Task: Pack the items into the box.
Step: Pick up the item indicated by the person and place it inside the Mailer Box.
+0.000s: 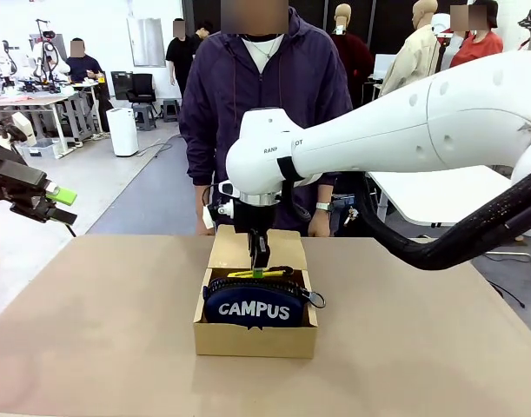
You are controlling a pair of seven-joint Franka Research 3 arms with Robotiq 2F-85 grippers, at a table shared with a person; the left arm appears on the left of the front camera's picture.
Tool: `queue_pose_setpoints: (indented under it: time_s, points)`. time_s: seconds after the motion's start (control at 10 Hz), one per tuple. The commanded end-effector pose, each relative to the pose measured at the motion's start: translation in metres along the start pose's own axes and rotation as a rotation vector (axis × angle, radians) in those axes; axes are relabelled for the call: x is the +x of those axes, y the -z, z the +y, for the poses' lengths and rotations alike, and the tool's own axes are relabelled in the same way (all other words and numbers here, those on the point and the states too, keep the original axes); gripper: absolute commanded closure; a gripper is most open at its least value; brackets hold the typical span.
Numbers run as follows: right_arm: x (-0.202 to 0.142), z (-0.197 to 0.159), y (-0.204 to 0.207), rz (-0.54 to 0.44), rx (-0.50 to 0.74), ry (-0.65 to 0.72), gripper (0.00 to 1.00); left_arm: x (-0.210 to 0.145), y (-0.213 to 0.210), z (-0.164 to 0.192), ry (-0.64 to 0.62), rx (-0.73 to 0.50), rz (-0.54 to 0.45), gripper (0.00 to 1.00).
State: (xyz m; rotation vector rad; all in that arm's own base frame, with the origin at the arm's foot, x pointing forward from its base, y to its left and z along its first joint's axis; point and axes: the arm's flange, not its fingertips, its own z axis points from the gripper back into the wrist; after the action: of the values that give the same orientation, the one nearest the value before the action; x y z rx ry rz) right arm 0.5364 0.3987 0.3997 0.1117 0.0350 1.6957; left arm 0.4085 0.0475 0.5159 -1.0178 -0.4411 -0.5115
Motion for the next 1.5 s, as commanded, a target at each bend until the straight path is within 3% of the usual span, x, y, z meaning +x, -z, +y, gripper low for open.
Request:
queue_pose_setpoints:
  time_s: [0.0, 0.1, 0.2, 0.3, 1.0, 1.2, 1.4]
  points:
    - [0.001, 0.0, 0.001, -0.023, 0.026, 0.034, 1.0, -0.001, -0.003, -0.002, 0.006, -0.004, 0.007, 0.0]
    - [0.0, -0.001, 0.001, -0.029, 0.029, 0.041, 0.71, -0.001, -0.003, -0.002, 0.006, -0.004, 0.007, 0.0]
    - [-0.001, -0.001, 0.001, -0.03, 0.028, 0.048, 0.24, -0.001, -0.003, -0.002, 0.006, -0.004, 0.007, 0.0]
    - [-0.002, -0.001, 0.0, -0.036, 0.031, 0.049, 0.0, -0.001, -0.003, -0.002, 0.006, -0.004, 0.007, 0.0]
    - [-0.009, 0.0, -0.009, -0.043, 0.042, 0.084, 0.0, -0.001, -0.003, -0.002, 0.006, -0.004, 0.007, 0.0]
    - [-0.029, 0.004, -0.035, -0.009, 0.051, 0.168, 0.0, -0.001, -0.003, -0.002, 0.006, -0.004, 0.007, 0.0]
    - [-0.071, 0.023, -0.088, 0.031, 0.084, 0.339, 0.0, -0.001, -0.003, -0.002, 0.006, -0.004, 0.007, 0.0]
